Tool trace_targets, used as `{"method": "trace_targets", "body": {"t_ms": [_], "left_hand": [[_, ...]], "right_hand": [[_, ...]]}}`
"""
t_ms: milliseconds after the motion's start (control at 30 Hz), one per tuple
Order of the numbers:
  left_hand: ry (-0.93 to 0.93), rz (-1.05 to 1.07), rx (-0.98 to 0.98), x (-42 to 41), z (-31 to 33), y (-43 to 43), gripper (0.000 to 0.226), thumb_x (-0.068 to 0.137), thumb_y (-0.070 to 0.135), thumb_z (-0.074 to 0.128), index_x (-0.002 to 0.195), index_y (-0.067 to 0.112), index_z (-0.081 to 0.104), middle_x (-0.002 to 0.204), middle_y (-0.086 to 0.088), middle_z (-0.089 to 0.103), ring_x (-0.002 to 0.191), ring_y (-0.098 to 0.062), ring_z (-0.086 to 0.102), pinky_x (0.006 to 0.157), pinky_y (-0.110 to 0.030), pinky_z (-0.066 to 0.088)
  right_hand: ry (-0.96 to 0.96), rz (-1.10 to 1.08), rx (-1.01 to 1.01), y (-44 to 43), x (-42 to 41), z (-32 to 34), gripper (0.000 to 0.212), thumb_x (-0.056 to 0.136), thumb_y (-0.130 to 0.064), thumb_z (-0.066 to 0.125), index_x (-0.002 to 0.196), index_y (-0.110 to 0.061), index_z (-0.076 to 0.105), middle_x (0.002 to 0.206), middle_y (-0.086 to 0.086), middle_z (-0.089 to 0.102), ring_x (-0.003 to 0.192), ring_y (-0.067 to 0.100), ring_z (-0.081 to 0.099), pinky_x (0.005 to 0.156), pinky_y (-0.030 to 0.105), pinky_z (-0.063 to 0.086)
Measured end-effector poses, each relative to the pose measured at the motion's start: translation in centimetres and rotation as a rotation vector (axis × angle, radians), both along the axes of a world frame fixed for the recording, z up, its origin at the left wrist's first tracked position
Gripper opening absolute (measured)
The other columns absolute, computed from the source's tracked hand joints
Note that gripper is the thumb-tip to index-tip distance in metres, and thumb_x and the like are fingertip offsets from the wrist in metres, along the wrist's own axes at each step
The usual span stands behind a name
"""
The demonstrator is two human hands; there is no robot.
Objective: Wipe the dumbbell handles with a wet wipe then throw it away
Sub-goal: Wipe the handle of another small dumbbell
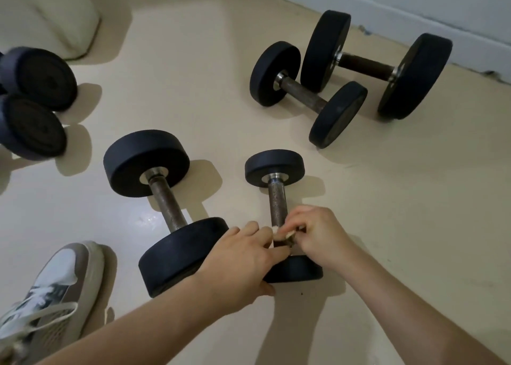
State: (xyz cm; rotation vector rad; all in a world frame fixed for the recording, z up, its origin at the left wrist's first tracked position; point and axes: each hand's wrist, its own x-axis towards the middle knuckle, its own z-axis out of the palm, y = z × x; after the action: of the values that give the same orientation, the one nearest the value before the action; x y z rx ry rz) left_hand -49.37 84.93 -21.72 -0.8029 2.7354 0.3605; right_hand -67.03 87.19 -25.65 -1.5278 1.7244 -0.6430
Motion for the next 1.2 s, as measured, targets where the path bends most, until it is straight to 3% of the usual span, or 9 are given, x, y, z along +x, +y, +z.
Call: {"method": "trace_targets", "body": {"t_ms": [167,300,433,533,667,800,1000,1100,1200], "left_hand": [[-0.021,-0.083,-0.042,1.5,0.3,-1.4,0.061,0.083,0.062,0.052,0.138,0.04,0.034,0.107,0.003,0.046,0.098,-0.02,0.04,0.08,-0.038,0.033],[-0.074,-0.135,-0.042,2.3,1.1,-2.3,0.059,0.089,0.064,0.041,0.14,0.037,0.033,0.109,0.0,0.044,0.099,-0.021,0.04,0.077,-0.037,0.029],[-0.077,-0.182,-0.047,3.6,1.0,-2.2,0.056,0.091,0.062,0.036,0.14,0.034,0.034,0.102,0.0,0.052,0.091,-0.023,0.045,0.079,-0.041,0.037],[-0.05,-0.122,-0.112,3.9,0.9,-1.1,0.051,0.09,0.063,0.034,0.13,0.032,0.039,0.098,0.001,0.058,0.087,-0.024,0.047,0.077,-0.042,0.036],[-0.071,-0.016,-0.13,4.1,0.9,-0.5,0.052,0.09,0.065,0.025,0.131,0.035,0.034,0.105,-0.003,0.059,0.095,-0.029,0.047,0.081,-0.043,0.033],[-0.072,0.01,-0.123,4.1,0.9,-0.4,0.049,0.092,0.064,0.027,0.128,0.033,0.037,0.101,-0.004,0.061,0.094,-0.03,0.05,0.079,-0.043,0.033],[-0.013,0.067,-0.103,3.4,0.2,0.6,0.042,0.095,0.057,0.031,0.125,0.028,0.037,0.102,-0.002,0.061,0.091,-0.027,0.047,0.074,-0.042,0.029],[0.066,0.093,-0.043,2.0,-0.5,1.3,0.043,0.096,0.056,0.032,0.13,0.03,0.033,0.102,-0.003,0.054,0.093,-0.025,0.044,0.073,-0.042,0.033],[0.148,0.147,-0.003,1.0,-0.9,2.0,0.047,0.095,0.055,0.034,0.136,0.03,0.031,0.104,-0.004,0.049,0.095,-0.024,0.042,0.072,-0.04,0.04]], "right_hand": [[0.053,-0.17,-0.087,-4.9,0.8,-0.4,0.014,0.081,-0.004,0.068,0.087,-0.015,0.075,0.085,-0.006,0.059,0.074,0.003,0.054,0.07,0.009,0.043],[-0.041,-0.007,0.09,-0.4,1.6,0.5,0.013,0.08,-0.007,0.071,0.08,-0.019,0.076,0.075,-0.01,0.057,0.071,0.005,0.056,0.069,0.02,0.048],[0.057,-0.159,-0.041,-4.4,2.6,0.4,0.014,0.081,-0.006,0.068,0.091,-0.014,0.075,0.082,-0.007,0.057,0.077,0.009,0.056,0.071,0.021,0.048],[0.031,-0.179,-0.064,-3.5,3.1,0.3,0.009,0.082,-0.01,0.069,0.088,-0.012,0.075,0.079,-0.007,0.054,0.071,0.004,0.053,0.068,0.01,0.045],[-0.016,-0.087,-0.006,-0.6,3.3,0.1,0.008,0.082,-0.011,0.07,0.087,-0.012,0.076,0.082,-0.009,0.052,0.075,0.008,0.057,0.075,0.024,0.052],[0.176,-0.182,-0.116,-5.6,3.4,0.0,0.016,0.083,-0.01,0.068,0.098,-0.014,0.074,0.09,-0.005,0.057,0.082,0.01,0.056,0.077,0.023,0.05],[0.111,0.055,0.073,-0.7,2.8,0.5,0.02,0.087,-0.008,0.063,0.097,-0.021,0.075,0.086,-0.015,0.053,0.079,0.0,0.054,0.072,0.005,0.04],[0.211,-0.107,-0.071,-4.5,1.8,0.1,0.017,0.082,-0.008,0.069,0.096,-0.017,0.075,0.088,-0.009,0.059,0.081,0.007,0.057,0.069,0.004,0.038],[0.192,-0.204,-0.066,-4.4,1.1,-0.1,0.014,0.077,-0.01,0.074,0.088,-0.02,0.074,0.083,-0.007,0.063,0.076,0.009,0.059,0.069,0.014,0.047]]}}
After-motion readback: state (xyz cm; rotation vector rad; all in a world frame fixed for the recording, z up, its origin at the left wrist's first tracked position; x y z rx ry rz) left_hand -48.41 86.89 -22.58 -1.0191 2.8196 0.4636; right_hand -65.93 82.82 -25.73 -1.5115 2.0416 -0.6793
